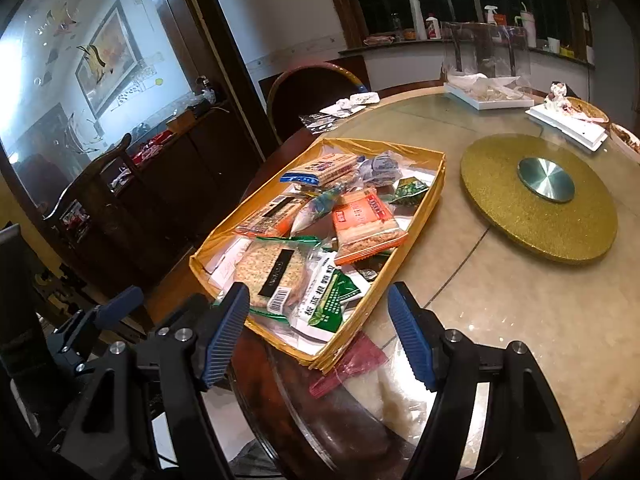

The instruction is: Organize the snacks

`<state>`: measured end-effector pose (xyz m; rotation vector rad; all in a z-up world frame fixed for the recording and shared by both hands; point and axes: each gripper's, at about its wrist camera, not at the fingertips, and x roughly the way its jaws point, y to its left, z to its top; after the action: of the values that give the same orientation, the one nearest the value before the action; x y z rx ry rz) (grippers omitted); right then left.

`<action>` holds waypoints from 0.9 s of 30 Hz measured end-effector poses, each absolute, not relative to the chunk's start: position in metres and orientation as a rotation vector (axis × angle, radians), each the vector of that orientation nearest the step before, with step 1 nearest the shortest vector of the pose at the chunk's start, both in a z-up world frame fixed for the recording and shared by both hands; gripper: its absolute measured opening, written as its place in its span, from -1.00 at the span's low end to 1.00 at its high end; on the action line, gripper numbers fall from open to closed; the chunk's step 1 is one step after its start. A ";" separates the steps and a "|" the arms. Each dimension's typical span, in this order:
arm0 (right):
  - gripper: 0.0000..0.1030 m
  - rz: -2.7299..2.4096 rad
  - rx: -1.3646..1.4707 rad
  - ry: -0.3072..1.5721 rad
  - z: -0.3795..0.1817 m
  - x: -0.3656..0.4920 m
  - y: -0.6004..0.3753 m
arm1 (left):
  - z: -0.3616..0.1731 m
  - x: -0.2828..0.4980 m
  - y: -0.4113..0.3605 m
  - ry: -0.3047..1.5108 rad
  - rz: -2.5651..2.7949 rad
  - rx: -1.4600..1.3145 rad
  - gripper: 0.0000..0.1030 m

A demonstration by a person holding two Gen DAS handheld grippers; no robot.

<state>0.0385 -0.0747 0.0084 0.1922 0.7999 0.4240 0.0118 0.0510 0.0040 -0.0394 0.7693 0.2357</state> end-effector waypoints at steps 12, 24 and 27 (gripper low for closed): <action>0.41 0.411 0.192 0.799 0.007 0.040 -0.080 | 0.003 0.017 0.051 0.773 0.236 -0.026 0.61; 0.41 0.423 0.194 0.812 0.001 0.048 -0.074 | 0.000 0.024 0.056 0.785 0.231 -0.030 0.61; 0.41 0.424 0.184 0.810 0.001 0.049 -0.071 | -0.003 0.025 0.058 0.787 0.232 -0.031 0.61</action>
<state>0.0486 -0.0713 0.0006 0.1842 0.8101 0.4239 0.0252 0.0576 -0.0033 -0.0314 0.7868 0.2324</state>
